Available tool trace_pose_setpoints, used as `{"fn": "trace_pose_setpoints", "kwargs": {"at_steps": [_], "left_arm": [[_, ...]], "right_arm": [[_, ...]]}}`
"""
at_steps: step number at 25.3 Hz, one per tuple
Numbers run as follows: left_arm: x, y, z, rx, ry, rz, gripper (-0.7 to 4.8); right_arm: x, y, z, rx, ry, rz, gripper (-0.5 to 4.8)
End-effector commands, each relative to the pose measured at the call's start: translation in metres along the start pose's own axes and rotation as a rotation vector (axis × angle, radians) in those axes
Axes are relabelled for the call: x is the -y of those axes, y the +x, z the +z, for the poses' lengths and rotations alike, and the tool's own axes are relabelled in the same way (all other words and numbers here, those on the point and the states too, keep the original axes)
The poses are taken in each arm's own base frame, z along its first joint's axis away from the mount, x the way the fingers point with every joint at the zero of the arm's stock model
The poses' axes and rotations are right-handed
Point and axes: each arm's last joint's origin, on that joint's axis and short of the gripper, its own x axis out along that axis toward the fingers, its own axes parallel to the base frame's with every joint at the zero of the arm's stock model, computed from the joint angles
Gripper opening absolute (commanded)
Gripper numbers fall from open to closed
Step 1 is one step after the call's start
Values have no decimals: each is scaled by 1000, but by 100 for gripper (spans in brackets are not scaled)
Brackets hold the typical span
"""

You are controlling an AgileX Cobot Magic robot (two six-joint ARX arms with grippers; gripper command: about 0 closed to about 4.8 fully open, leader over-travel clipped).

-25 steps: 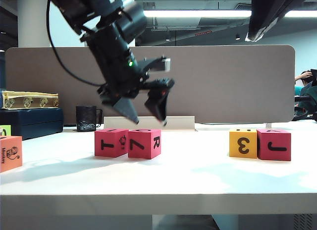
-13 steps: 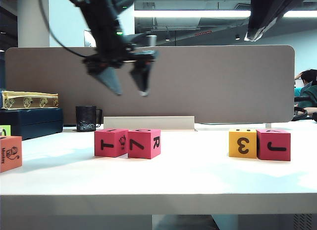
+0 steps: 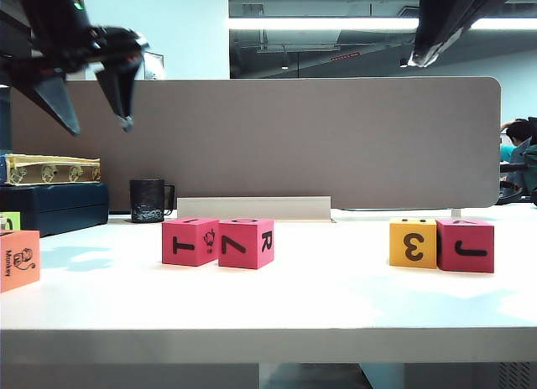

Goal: Select the appropriate blocks from the scattered letter blocks on the table and arrange them in a row to spell out "ALOHA".

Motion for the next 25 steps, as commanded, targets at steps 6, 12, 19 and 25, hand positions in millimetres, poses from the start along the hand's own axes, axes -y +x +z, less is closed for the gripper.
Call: {"fn": "trace_pose_setpoints", "kwargs": {"at_steps": [6, 12, 19, 25], "left_arm": [[-4, 16, -55, -185, -1, 5, 404], [-7, 32, -79, -219, 32, 95, 404], [-9, 38, -85, -237, 50, 150, 479], [-14, 41, -91, -262, 12, 181, 479]], "right_arm": [[0, -2, 3, 35, -2, 6, -4], [-1, -2, 3, 33, -2, 23, -4], [-1, -2, 3, 32, -2, 28, -4], [-2, -2, 3, 30, -3, 75, -4]]}}
